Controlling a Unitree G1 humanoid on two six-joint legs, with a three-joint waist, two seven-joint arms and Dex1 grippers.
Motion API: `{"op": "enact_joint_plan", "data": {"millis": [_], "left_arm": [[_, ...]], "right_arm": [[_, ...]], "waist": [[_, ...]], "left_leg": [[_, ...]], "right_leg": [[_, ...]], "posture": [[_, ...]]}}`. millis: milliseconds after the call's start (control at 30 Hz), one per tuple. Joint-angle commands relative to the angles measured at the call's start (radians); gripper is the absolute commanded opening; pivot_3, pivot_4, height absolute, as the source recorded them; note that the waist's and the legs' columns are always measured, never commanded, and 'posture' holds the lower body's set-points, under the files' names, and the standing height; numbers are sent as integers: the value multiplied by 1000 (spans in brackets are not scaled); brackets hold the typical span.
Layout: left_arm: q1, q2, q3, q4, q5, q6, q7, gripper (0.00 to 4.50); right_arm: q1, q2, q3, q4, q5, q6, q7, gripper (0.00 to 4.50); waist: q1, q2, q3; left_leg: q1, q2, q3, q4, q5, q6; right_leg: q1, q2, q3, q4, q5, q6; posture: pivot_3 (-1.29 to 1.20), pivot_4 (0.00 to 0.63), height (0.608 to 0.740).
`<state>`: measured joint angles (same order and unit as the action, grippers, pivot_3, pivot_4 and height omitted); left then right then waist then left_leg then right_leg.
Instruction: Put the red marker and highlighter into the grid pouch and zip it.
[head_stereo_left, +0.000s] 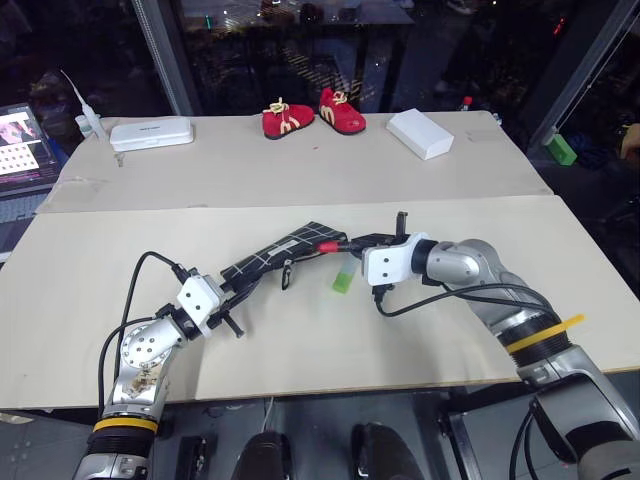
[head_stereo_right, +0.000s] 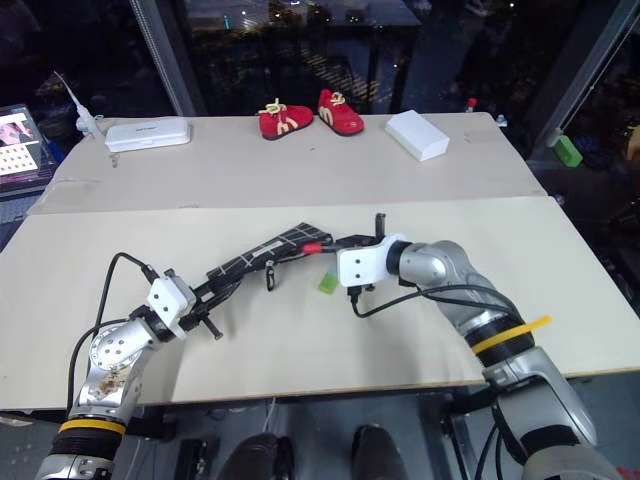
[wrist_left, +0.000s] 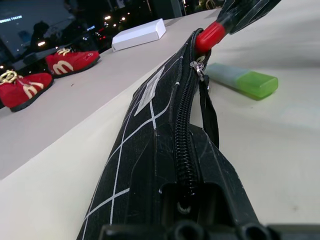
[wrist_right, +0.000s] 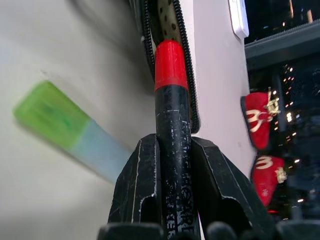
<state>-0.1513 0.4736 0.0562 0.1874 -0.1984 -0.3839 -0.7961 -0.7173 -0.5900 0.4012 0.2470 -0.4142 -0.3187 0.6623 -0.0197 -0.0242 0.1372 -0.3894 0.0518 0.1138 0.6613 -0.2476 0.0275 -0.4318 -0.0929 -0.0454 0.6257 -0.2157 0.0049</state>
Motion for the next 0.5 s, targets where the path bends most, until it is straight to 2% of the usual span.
{"op": "enact_joint_plan", "data": {"millis": [33,500], "left_arm": [[-6,4,5,-42,-21,4,0,0],[-27,1,0,-22,-16,3,-8,0]], "right_arm": [[-55,26,-11,23,-15,-34,-28,516],[-145,186,126,150,-141,-169,-72,516]], "waist": [[1,0,0],[2,0,0]], "left_leg": [[0,0,0,0,0,0],[0,0,1,0,0,0]], "right_leg": [[0,0,0,0,0,0],[0,0,0,1,0,0]], "posture": [[0,150,740],[0,150,740]]}}
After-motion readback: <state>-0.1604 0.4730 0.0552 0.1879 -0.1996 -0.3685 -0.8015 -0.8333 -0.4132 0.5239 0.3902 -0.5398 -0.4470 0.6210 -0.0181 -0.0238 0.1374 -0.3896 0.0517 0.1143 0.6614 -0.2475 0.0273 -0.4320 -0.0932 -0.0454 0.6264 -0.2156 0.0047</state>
